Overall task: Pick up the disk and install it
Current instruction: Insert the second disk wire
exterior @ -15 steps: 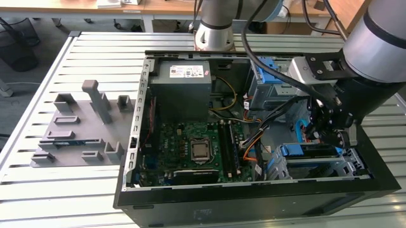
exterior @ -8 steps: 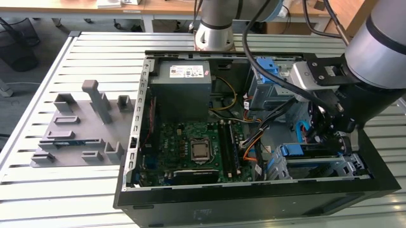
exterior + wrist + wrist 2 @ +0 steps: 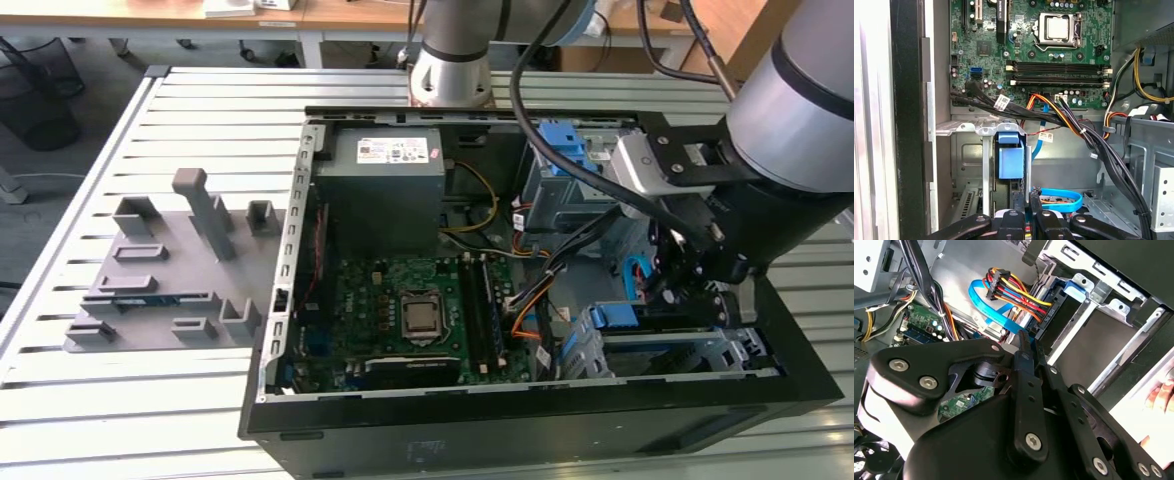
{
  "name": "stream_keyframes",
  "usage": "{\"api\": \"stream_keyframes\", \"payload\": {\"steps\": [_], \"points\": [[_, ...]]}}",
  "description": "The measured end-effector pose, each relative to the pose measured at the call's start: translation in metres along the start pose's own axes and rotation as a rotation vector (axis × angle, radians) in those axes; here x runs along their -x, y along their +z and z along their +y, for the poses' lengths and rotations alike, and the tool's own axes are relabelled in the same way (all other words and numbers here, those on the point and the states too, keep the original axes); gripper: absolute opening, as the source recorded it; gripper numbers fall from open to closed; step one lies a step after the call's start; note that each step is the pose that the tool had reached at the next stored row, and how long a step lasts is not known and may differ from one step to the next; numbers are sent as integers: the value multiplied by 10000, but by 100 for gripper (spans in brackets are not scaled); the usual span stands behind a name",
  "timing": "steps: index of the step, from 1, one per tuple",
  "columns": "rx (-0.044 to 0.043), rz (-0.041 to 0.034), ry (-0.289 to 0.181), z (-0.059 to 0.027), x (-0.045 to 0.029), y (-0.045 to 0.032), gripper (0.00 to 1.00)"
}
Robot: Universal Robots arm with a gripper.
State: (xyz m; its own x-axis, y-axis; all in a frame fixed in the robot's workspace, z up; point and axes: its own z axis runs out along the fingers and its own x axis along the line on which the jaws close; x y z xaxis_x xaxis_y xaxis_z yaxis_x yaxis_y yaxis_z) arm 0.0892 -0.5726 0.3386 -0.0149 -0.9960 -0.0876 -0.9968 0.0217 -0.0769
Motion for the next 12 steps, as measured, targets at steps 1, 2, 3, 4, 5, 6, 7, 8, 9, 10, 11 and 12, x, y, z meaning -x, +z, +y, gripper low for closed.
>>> {"api": "stream_keyframes", "payload": {"steps": [1, 2, 3, 4, 5, 6, 7, 8, 9, 10, 11, 12], "points": [[0, 0, 0, 0, -1, 1, 16], [0, -1, 0, 0, -1, 2, 16], [0, -1, 0, 0, -3, 3, 16], [0, -2, 0, 0, -6, 4, 16], [0, -1, 1, 0, -9, 5, 16], [0, 0, 0, 0, -11, 7, 16], [0, -2, 0, 0, -14, 10, 16], [0, -1, 0, 1, -16, 12, 16], [0, 0, 0, 1, -17, 14, 16], [0, 0, 0, 1, -18, 16, 16], [0, -1, 0, 1, -20, 19, 16], [0, -2, 0, 1, -23, 20, 16]]}}
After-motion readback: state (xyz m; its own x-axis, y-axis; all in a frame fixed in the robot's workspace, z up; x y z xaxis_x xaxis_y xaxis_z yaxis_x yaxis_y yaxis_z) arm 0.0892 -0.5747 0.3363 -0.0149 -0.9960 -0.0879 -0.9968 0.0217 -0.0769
